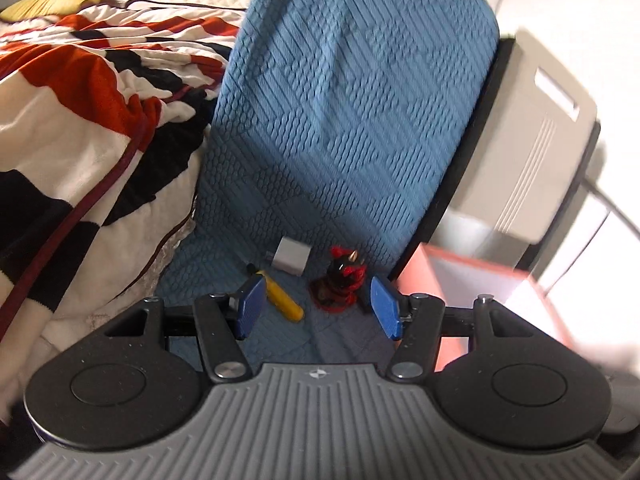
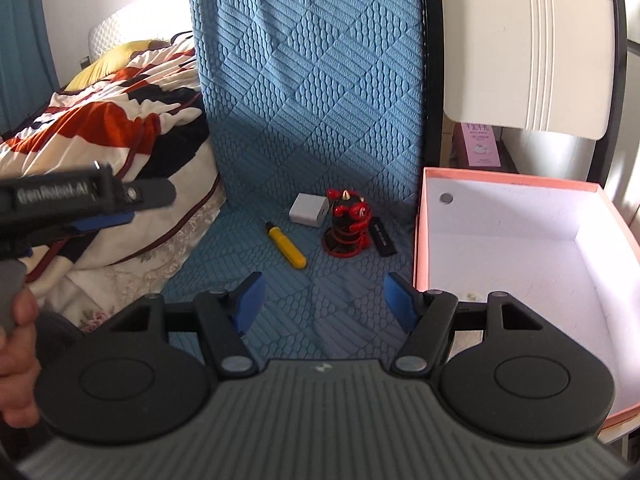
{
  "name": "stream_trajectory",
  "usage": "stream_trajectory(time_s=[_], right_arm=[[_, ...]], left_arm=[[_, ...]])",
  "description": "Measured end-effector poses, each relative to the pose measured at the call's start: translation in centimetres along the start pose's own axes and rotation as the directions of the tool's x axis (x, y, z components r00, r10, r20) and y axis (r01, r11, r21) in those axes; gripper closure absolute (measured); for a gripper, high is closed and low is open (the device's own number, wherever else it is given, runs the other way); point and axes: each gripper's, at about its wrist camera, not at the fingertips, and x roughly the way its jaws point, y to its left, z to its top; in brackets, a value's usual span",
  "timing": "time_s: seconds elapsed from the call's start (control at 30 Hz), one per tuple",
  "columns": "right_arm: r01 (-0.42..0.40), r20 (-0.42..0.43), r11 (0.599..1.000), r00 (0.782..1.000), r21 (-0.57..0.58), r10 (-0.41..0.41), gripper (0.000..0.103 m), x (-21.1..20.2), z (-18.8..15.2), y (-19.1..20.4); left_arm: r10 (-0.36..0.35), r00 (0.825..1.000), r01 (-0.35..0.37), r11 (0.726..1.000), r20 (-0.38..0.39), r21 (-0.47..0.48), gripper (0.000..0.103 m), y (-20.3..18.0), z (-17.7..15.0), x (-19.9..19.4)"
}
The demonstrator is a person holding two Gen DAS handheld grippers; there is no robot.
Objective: Organize rigid objects
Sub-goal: 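Move both grippers back from the box toward the remaining objects on the cushion, then grasp the yellow screwdriver with the left gripper while the right gripper grasps the red figurine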
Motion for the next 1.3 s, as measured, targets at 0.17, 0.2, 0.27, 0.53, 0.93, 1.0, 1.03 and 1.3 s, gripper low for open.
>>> stream_trajectory(time_s=[0.17,0.2,0.27,0.53,0.93,1.0,1.03,1.3], right_arm=[[-0.003,-0.019,1.000,1.000,0.002,0.003,0.035,0.8,-0.7,0.1],[-0.002,-0.024,1.000,1.000,0.003,0.002,0.035,1.1,-0.7,0.0],[0.005,-0.033,1.000,0.999,0.002,-0.005,0.035,1.7,-0.7,-0.1],[0.030,-0.061,1.000,0.998,-0.006,-0.030,0.035,4.2,0.5,-1.0],[0.029,-0.112,0.998,0.993,-0.060,-0.036,0.035,9.8,2.8,-0.7],[0.027,-0.118,0.998,0.992,-0.062,-0.034,0.035,10.9,3.3,-0.6],[0.025,-0.121,0.998,0.992,-0.061,-0.032,0.035,11.4,3.5,-0.5],[0.024,-0.122,0.995,0.992,-0.094,-0.036,0.035,15.1,5.8,-0.4]], left_arm=[[0.040,0.999,-0.039,0.999,-0.022,0.038,0.039,1.7,-1.3,2.1],[0.036,0.999,-0.035,0.999,-0.035,0.025,0.039,2.3,-1.5,2.8],[0.028,0.997,-0.028,1.000,-0.065,0.003,0.039,3.4,-1.8,4.5],[0.052,0.979,-0.067,0.995,-0.198,-0.069,0.039,3.7,-3.1,11.0],[-0.024,0.961,-0.029,0.982,-0.275,-0.189,0.039,4.1,-3.3,18.1],[-0.032,0.958,-0.034,0.975,-0.286,-0.220,0.039,4.6,-2.9,19.1],[-0.029,0.958,-0.039,0.973,-0.285,-0.229,0.039,4.9,-2.7,19.4],[0.017,0.962,-0.090,0.962,-0.271,-0.259,0.039,5.7,-1.3,21.7]])
